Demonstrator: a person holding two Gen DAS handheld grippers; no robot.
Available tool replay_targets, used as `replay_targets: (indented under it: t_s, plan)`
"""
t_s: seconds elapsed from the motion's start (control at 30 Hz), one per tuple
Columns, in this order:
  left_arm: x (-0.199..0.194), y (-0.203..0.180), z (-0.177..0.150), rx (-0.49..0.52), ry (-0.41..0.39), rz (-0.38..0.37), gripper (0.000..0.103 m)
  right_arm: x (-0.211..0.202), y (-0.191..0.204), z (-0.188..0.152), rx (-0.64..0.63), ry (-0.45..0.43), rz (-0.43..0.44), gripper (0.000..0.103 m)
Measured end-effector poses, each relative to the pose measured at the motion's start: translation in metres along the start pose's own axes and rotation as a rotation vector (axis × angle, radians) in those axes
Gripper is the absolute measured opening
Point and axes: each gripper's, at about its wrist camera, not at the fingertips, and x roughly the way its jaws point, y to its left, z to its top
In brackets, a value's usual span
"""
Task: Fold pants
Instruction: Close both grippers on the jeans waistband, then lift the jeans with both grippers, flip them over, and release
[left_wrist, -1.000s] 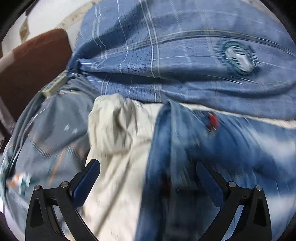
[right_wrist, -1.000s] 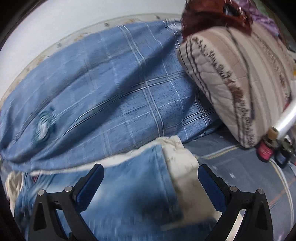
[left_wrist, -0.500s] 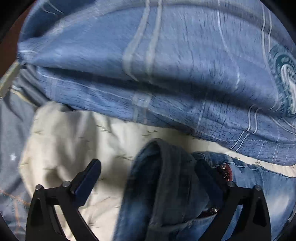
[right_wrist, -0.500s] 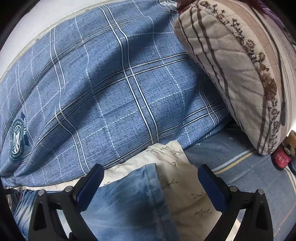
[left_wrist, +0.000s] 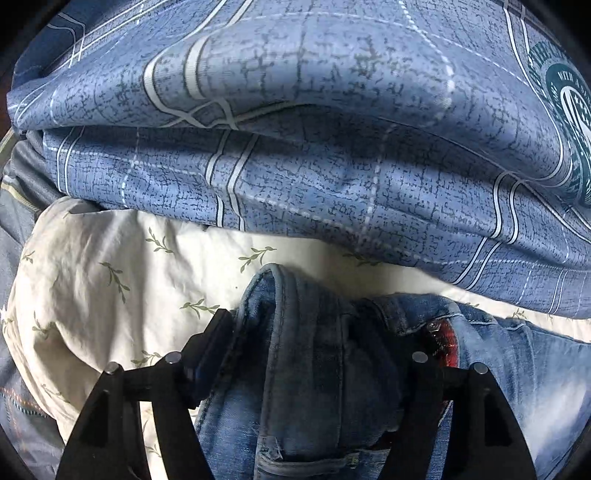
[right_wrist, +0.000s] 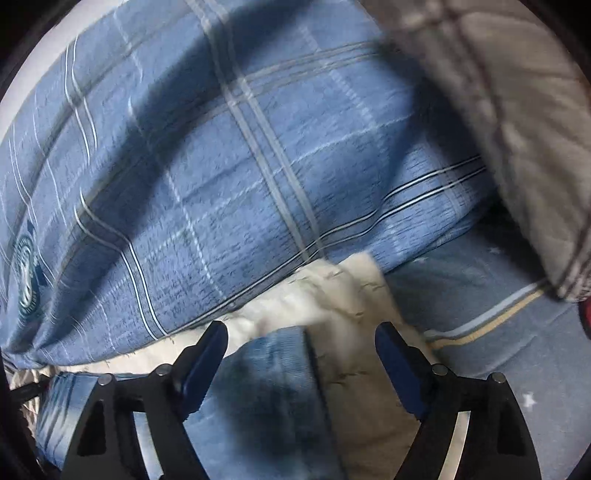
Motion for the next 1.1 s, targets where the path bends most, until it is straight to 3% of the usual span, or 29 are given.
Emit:
replay_targets:
  t_s: [0.03, 0.07, 0.13, 0.17, 0.3, 0.33, 0.5, 0.67, 0.9, 1.1]
  plan:
    - [-0.003, -0.002, -0.001, 0.006, -0.012, 0.012, 0.067, 0.006, 0.006, -0.002, -0.031, 0.015, -0.022, 0.040]
    - [-0.006, -0.004, 0.000, 0.007, -0.019, 0.024, 0.061, 0.010, 0.011, -0.004, -0.056, 0.036, -0.033, 0.030]
    - [-0.019, -0.009, -0.007, 0.000, -0.025, -0.004, 0.028, 0.002, 0.019, -0.007, -0.097, -0.005, -0.050, 0.023]
    - [-0.029, -0.009, -0.010, -0.001, -0.041, -0.049, 0.018, -0.007, 0.023, -0.006, -0.115, -0.030, -0.045, 0.021]
    - [-0.072, -0.008, -0.022, 0.008, -0.140, -0.089, 0.015, -0.061, 0.033, -0.002, -0.130, -0.137, 0.008, 0.020]
    - [-0.086, -0.006, -0.027, 0.009, -0.163, -0.108, 0.003, -0.080, 0.032, -0.002, -0.123, -0.170, 0.024, 0.020]
    - [-0.163, 0.012, -0.062, 0.002, -0.275, -0.173, 0.005, -0.145, 0.008, -0.009, -0.007, -0.268, 0.123, 0.020]
    - [-0.200, 0.059, -0.114, 0.012, -0.359, -0.204, 0.005, -0.162, -0.016, -0.041, 0.037, -0.230, 0.136, 0.020]
    - [-0.207, 0.090, -0.205, 0.006, -0.349, -0.213, 0.005, -0.193, -0.050, -0.101, 0.054, -0.206, 0.183, 0.020]
    - [-0.181, 0.106, -0.262, -0.007, -0.215, -0.198, 0.006, -0.203, -0.070, -0.140, 0.051, -0.116, 0.194, 0.021]
